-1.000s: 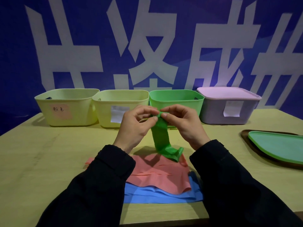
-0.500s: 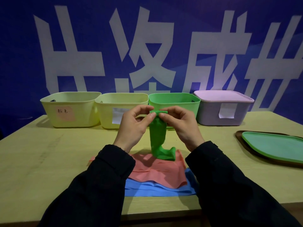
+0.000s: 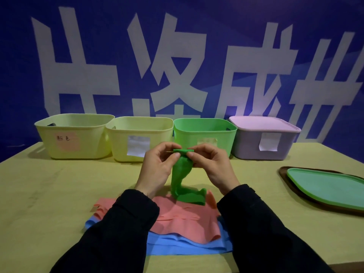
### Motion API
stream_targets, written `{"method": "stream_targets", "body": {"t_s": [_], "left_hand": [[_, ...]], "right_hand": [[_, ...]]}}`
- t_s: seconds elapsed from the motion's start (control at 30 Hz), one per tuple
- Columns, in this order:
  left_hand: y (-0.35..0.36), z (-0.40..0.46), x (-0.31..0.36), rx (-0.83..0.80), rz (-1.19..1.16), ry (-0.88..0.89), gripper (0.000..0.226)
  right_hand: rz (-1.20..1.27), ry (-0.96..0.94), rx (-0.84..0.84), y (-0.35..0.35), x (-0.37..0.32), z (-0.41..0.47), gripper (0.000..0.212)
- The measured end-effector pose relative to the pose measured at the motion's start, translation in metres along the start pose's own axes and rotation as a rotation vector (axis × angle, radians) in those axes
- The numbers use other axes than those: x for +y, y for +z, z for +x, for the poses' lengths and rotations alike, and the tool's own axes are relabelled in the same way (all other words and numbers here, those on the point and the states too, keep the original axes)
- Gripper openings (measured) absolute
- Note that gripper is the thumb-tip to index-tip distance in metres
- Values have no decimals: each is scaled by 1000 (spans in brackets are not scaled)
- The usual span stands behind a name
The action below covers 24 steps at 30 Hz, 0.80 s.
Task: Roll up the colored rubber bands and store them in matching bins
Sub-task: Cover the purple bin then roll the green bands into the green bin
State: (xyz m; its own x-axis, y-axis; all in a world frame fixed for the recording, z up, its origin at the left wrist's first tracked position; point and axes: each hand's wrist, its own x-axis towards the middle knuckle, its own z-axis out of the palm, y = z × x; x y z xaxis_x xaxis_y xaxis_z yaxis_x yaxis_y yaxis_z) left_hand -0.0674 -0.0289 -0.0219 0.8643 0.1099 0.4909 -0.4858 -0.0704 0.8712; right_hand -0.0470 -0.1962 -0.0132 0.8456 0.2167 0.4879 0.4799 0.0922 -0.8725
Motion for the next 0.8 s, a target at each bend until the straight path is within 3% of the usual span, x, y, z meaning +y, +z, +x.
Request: {"method": "stream_targets", "body": {"t_s": [0.3, 0.73, 0.8], "left_hand": [[2, -3, -2, -14, 7, 43, 27], [2, -7, -3, -11, -21, 9, 18], [4, -7, -2, -17, -15, 21, 20]], "right_hand": [[-29, -40, -5, 0, 9, 2, 9], [-87, -81, -36, -1, 19, 1, 23], [-118, -92, -1, 0, 20, 2, 14]]}}
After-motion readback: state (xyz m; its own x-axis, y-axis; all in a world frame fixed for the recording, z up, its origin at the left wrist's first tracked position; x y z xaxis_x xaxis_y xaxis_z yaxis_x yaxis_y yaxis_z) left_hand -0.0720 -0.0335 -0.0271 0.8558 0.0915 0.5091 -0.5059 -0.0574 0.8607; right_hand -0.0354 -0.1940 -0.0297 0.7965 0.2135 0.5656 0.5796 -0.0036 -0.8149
